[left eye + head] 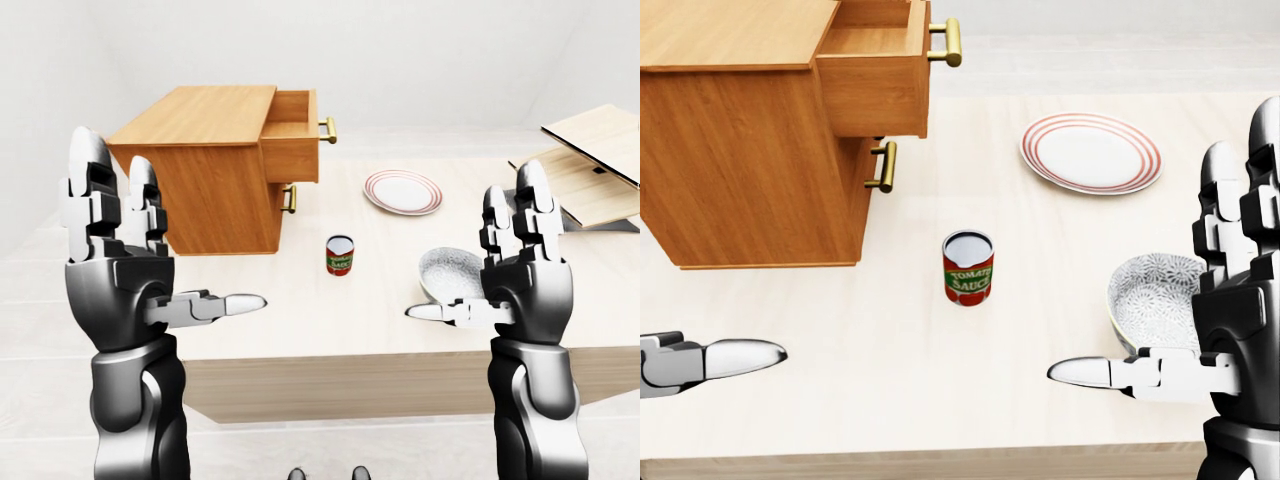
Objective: Close the top drawer of the cabinet.
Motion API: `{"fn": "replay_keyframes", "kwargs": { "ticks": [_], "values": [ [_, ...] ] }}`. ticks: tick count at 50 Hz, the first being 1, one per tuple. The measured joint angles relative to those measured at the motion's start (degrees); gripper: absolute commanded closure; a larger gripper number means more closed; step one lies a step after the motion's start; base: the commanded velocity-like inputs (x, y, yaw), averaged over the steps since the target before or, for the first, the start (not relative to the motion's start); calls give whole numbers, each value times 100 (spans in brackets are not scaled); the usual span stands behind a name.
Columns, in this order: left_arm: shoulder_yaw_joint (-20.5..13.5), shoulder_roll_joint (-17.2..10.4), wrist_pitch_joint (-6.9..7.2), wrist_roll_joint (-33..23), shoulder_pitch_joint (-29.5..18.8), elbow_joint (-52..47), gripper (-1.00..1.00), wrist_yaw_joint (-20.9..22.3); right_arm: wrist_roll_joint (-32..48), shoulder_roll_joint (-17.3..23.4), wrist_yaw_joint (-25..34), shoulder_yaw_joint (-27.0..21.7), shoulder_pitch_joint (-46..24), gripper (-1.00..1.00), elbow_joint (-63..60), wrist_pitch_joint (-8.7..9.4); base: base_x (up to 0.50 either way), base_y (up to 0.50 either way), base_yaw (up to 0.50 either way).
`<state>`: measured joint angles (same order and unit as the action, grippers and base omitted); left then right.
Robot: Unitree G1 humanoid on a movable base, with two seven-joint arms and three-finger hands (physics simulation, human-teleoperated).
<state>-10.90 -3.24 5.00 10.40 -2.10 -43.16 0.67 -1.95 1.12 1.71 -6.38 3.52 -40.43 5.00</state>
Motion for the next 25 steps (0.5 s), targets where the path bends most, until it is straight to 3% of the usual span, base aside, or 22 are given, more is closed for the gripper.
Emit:
{"fn": "replay_keyframes", "kwargs": {
  "ticks": [22, 25],
  "values": [
    [40, -48, 0, -102, -38, -12, -100, -2, 31, -10, 31, -2, 9, -100, 64, 0, 0, 49, 0],
    [25, -54, 0, -110, -55, -13, -100, -3, 31, -21, 33, 8, 9, -100, 83, 0, 0, 15, 0]
  ]
}}
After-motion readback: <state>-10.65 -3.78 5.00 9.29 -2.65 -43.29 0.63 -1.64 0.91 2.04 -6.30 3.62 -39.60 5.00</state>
